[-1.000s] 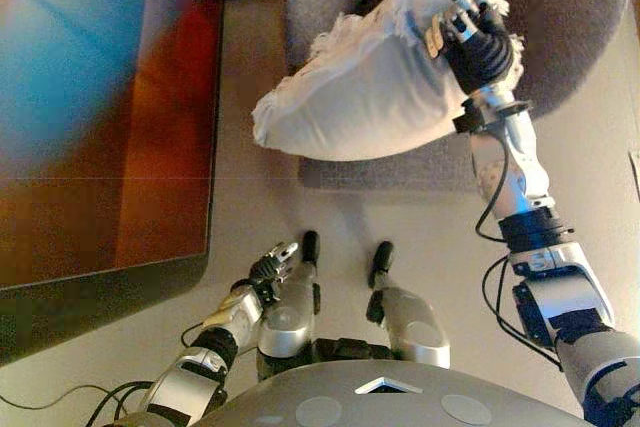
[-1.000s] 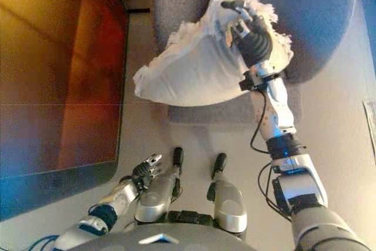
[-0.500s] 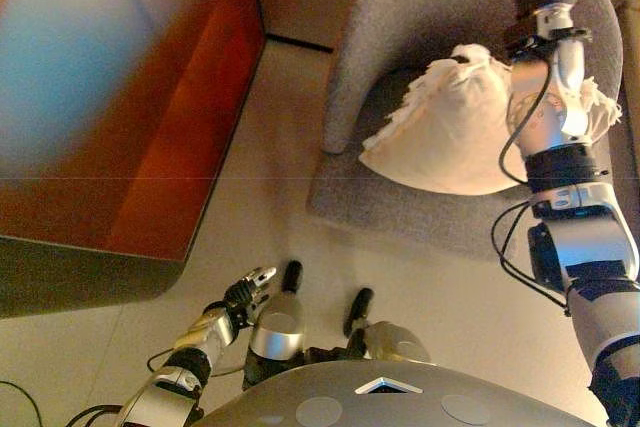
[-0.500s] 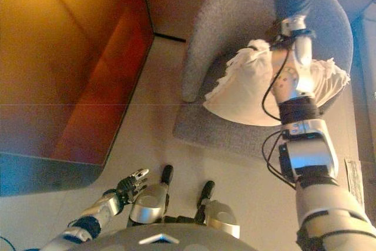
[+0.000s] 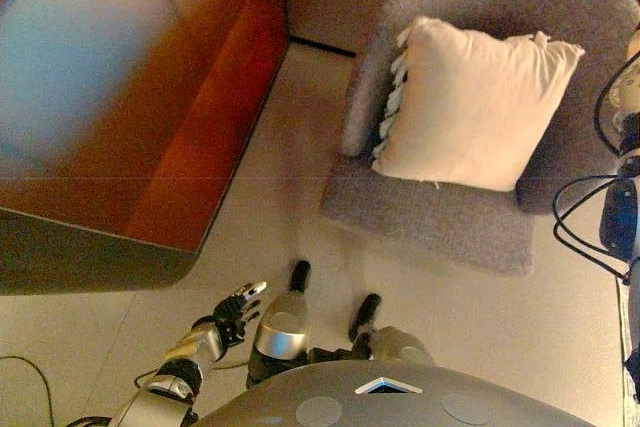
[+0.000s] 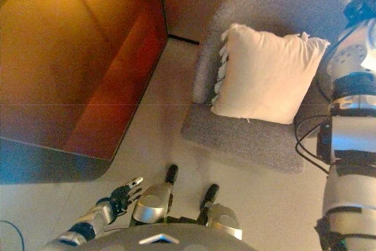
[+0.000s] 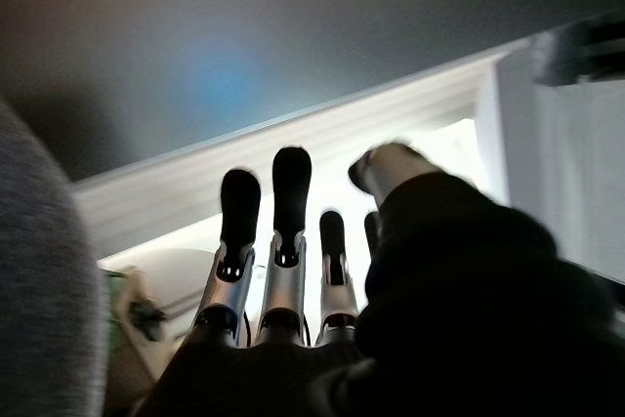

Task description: Pick up the cushion and take it to the sofa

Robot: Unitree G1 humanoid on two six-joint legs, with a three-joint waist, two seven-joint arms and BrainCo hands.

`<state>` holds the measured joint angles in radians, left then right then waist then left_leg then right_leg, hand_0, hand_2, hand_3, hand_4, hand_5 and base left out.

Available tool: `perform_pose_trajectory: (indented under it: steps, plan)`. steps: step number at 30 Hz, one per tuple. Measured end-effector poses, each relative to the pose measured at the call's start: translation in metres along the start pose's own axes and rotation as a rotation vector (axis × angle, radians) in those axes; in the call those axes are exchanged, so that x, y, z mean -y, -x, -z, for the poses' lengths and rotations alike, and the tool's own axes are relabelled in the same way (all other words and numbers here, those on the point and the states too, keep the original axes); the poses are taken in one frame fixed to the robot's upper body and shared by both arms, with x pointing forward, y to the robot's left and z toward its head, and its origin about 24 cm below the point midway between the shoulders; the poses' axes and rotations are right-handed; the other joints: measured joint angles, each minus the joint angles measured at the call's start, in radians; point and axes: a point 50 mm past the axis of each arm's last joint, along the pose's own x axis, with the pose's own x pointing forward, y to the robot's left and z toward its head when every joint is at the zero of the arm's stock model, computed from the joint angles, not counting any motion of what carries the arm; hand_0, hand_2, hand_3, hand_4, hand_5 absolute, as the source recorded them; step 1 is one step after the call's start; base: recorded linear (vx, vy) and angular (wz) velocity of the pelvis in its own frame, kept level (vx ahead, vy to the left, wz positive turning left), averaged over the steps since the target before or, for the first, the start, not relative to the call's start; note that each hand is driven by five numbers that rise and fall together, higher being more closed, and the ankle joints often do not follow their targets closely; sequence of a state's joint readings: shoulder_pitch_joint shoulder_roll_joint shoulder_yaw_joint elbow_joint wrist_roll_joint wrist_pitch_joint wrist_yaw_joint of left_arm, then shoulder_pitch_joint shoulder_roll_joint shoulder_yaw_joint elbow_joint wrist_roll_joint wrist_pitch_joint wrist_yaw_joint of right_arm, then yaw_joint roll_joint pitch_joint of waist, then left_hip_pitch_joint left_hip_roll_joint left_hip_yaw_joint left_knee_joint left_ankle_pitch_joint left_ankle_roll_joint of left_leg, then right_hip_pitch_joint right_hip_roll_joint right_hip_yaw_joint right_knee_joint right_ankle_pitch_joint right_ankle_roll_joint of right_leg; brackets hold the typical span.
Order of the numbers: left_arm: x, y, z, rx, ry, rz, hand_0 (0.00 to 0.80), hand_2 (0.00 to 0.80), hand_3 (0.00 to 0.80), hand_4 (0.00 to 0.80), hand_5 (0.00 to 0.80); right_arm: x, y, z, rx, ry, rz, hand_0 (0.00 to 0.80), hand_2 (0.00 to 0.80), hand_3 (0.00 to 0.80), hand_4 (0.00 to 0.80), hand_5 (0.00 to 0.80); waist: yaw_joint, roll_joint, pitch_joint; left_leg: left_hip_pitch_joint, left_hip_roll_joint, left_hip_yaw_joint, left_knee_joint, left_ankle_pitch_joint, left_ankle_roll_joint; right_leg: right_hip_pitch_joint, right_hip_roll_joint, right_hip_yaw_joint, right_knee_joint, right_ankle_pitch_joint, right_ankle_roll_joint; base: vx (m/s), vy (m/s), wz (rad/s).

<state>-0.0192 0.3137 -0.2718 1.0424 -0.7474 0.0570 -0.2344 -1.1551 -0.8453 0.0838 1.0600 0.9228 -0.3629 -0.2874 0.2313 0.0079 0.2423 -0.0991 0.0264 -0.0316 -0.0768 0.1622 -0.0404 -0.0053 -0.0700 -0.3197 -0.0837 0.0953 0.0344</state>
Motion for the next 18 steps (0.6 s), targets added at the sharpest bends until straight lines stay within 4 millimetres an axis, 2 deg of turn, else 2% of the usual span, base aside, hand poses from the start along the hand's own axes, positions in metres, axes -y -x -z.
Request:
perform_pose_trajectory:
  steps: [2,4,5,7,8,9,10,11,12,13,15,17,18]
  plan:
    - [-0.002,0.001,-0.001,0.015,0.047,-0.007,0.0,0.0,0.0,0.0,0.0,0.022,-0.006,-0.013,0.037,0.057,0.14,0.0,0.0,0.0,0.0,0.0,-0.004,0.006,0.004,-0.006,-0.005,0.003,-0.004,0.003,0.005,-0.02,-0.008,0.002,0.015,-0.004,0.005,-0.064,0.111,0.0]
    - [-0.004,0.001,-0.003,0.023,0.056,-0.013,0.0,0.0,0.0,0.0,0.0,0.068,-0.006,-0.016,0.008,0.082,0.372,0.0,0.0,0.0,0.0,0.0,-0.008,0.007,0.005,-0.014,-0.011,0.005,-0.007,0.004,0.006,-0.036,-0.018,0.004,0.033,-0.013,0.011,-0.041,0.039,0.0]
    - [-0.005,0.002,-0.002,0.023,0.056,-0.014,0.0,0.0,0.0,0.0,0.0,0.096,0.001,-0.008,-0.046,0.097,0.494,0.0,0.0,0.0,0.0,0.0,-0.018,0.007,0.005,-0.017,-0.014,0.007,-0.008,0.004,0.007,-0.041,-0.022,0.006,0.038,-0.015,0.014,-0.032,-0.014,0.0]
    - [-0.004,0.001,-0.003,0.025,0.057,-0.011,0.0,0.0,0.0,0.0,0.0,0.156,0.032,0.027,-0.213,0.201,0.666,0.0,0.0,0.0,0.0,0.0,-0.027,0.003,0.008,-0.017,-0.016,0.018,-0.008,0.003,0.011,-0.051,-0.025,0.013,0.044,-0.018,0.018,-0.045,-0.043,-0.1]
    - [-0.002,0.001,-0.005,0.032,0.056,-0.006,0.0,0.0,0.0,0.0,0.0,0.182,0.055,0.05,-0.322,0.294,0.718,0.0,0.0,0.0,0.0,0.0,-0.029,0.001,0.012,-0.017,-0.016,0.022,-0.008,0.006,0.016,-0.048,-0.024,0.016,0.042,-0.018,0.017,-0.061,-0.06,-0.17]
    - [0.0,0.0,-0.008,0.044,0.067,-0.002,0.0,0.0,0.0,0.0,0.0,0.208,0.088,0.077,-0.458,0.383,0.762,0.0,0.0,0.0,0.0,0.0,-0.041,-0.001,0.017,-0.017,-0.014,0.028,-0.008,0.005,0.015,-0.051,-0.022,0.022,0.042,-0.018,0.017,-0.081,-0.061,-0.12]
    - [0.0,0.0,-0.01,0.052,0.07,-0.004,0.0,0.0,0.0,0.0,0.0,0.228,0.122,0.101,-0.585,0.448,0.786,0.0,0.0,0.0,0.0,0.0,-0.055,0.0,0.022,-0.016,-0.012,0.028,-0.009,0.005,0.015,-0.05,-0.02,0.023,0.042,-0.018,0.017,-0.092,-0.047,-0.11]
    - [0.001,-0.001,-0.014,0.063,0.068,-0.007,0.0,0.0,0.0,0.0,0.0,0.248,0.166,0.126,-0.753,0.506,0.822,0.0,0.0,0.0,0.0,0.0,-0.065,0.004,0.028,-0.016,-0.01,0.03,-0.009,0.004,0.014,-0.052,-0.018,0.026,0.039,-0.016,0.015,-0.098,-0.022,-0.11]
    - [0.001,-0.001,-0.016,0.07,0.07,-0.016,0.0,0.0,0.0,0.0,0.0,0.26,0.2,0.141,-0.877,0.534,0.848,0.0,0.0,0.0,0.0,0.0,-0.082,0.011,0.035,-0.016,-0.009,0.032,-0.01,0.004,0.013,-0.049,-0.015,0.028,0.031,-0.013,0.012,-0.107,0.001,-0.17]
    - [0.002,-0.002,-0.021,0.078,0.067,-0.025,0.0,0.0,0.0,0.0,0.0,0.268,0.227,0.151,-0.966,0.552,0.861,0.0,0.0,0.0,0.0,0.0,-0.095,0.017,0.043,-0.016,-0.007,0.034,-0.01,0.004,0.013,-0.048,-0.012,0.035,0.021,-0.006,0.011,-0.092,0.015,-0.15]
    - [0.003,-0.004,-0.031,0.097,0.073,-0.063,0.0,0.0,0.0,0.0,0.0,0.274,0.268,0.163,-1.082,0.569,0.854,0.0,0.0,0.0,0.0,0.0,-0.121,0.026,0.059,-0.013,-0.002,0.039,-0.011,0.0,0.008,-0.035,-0.004,0.04,-0.005,0.01,0.008,-0.068,0.027,-0.11]
    - [0.0,-0.004,-0.035,0.095,0.078,-0.111,0.0,0.0,0.0,0.0,0.0,0.277,0.298,0.171,-1.173,0.572,0.836,0.0,0.0,0.0,0.0,0.0,-0.133,0.026,0.063,-0.004,0.006,0.049,-0.011,-0.003,0.004,-0.03,0.002,0.046,-0.005,0.011,0.006,-0.03,0.031,-0.11]
    - [-0.002,-0.004,-0.034,0.083,0.07,-0.134,0.0,0.0,0.0,0.0,0.0,0.28,0.307,0.172,-1.207,0.58,0.829,0.0,0.0,0.0,0.0,0.0,-0.134,0.026,0.063,0.001,0.008,0.055,-0.011,-0.005,0.002,-0.027,0.003,0.052,-0.005,0.01,0.006,0.003,0.025,-0.15]
